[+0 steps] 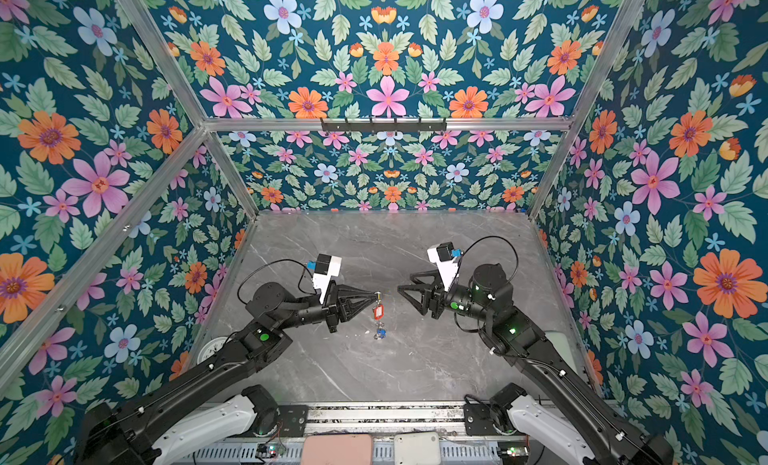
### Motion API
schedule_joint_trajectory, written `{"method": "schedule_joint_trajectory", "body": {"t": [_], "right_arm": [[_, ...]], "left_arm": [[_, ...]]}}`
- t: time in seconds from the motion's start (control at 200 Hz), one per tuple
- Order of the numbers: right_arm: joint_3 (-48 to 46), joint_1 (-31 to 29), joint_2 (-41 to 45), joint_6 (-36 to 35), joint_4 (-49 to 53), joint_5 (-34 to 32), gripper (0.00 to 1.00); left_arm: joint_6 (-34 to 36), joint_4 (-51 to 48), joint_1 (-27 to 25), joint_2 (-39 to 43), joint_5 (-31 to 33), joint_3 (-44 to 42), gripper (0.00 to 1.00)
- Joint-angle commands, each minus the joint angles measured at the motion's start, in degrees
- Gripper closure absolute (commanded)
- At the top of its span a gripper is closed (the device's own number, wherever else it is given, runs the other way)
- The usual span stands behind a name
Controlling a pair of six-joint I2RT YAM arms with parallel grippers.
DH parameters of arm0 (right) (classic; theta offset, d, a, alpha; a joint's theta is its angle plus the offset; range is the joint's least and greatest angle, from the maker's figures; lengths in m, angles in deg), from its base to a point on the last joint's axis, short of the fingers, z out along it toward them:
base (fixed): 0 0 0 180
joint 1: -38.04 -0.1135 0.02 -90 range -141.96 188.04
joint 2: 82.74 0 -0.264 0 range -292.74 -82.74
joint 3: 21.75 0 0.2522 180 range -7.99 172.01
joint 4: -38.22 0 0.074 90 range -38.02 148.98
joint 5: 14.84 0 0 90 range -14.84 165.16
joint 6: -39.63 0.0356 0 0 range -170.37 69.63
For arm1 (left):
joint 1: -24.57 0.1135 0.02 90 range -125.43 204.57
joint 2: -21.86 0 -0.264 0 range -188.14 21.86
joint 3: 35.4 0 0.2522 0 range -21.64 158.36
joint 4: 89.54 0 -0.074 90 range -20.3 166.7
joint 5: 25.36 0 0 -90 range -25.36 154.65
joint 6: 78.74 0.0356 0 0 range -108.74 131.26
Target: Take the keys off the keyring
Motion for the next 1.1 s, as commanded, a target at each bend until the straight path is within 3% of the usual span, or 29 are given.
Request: {"method": "schedule_joint_trajectory", "body": {"t": [0.0, 0.265, 0.54, 1.095], "right_arm": [[-1.0, -0.1, -0.1, 1.0, -8.1, 9.7, 0.43], [-3.7, -0.7, -5.9, 12.4, -28.7, 14.8, 0.48], [-1.5, -5.2, -9.4, 11.4, -30.3, 13.9, 0.66], [-1.2, -5.6, -11.3, 12.5, -31.5, 13.0, 0.93]], "left_arm": [[2.2, 0.0, -0.2, 0.1, 0.4, 0.3, 1.0], [-1.2, 9.0, -1.1, 0.2, 4.8, -2.9, 1.0], [-2.7, 14.5, -1.7, 0.2, 6.9, -4.0, 1.0], [-2.9, 16.0, -1.9, 1.0, 8.4, -5.1, 1.0]]}}
